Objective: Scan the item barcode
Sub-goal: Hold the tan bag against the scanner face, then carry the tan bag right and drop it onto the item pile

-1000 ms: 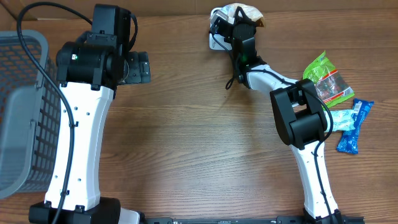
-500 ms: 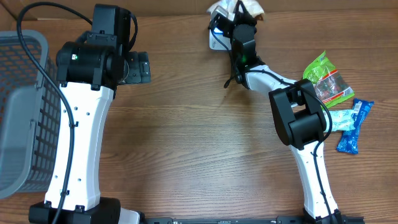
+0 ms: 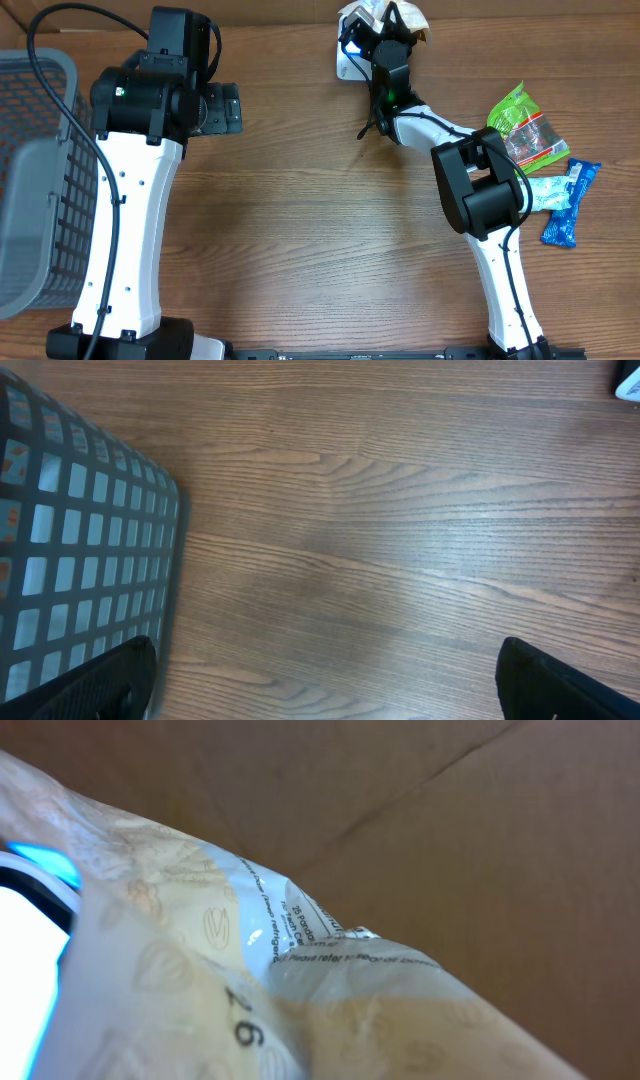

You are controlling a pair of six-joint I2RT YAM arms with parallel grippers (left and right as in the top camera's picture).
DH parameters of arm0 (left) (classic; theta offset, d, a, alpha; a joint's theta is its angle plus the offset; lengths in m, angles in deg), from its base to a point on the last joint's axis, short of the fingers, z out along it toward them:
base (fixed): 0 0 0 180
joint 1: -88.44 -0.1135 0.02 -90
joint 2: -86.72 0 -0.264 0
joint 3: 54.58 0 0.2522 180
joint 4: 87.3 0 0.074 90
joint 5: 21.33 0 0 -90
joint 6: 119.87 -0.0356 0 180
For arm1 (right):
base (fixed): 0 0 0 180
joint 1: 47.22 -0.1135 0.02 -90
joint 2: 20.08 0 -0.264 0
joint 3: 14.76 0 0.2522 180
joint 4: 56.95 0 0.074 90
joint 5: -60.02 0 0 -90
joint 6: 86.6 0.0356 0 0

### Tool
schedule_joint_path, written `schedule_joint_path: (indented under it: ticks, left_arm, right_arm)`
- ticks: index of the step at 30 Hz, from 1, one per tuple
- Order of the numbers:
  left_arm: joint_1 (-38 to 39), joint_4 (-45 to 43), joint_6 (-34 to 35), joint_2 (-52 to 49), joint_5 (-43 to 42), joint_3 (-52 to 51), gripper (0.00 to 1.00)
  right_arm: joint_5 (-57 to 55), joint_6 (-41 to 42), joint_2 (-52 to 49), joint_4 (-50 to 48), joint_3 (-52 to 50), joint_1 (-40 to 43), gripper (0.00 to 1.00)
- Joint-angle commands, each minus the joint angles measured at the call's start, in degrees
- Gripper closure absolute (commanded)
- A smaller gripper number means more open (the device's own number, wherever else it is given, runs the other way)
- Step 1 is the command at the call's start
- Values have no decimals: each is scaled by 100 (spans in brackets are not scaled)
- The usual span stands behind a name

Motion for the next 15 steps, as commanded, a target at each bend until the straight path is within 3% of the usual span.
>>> schedule_joint_path:
  ticks: [1,9,12,15]
  left_arm:
    - [-20,-4,-87,114,61,94,1]
    - [-20,-4,-87,114,61,94,0]
    - [-20,-4,-87,114,61,94,0]
    - [-20,-4,-87,114,61,94,0]
  right_arm:
    - [-168,177,-61,-103,107,11,96]
    - [-614,-319,125,-879,105,-140,96]
    - [-809,-636,439,-654,105,-225,96]
    - [-824,-667,901,164,105,-284,96]
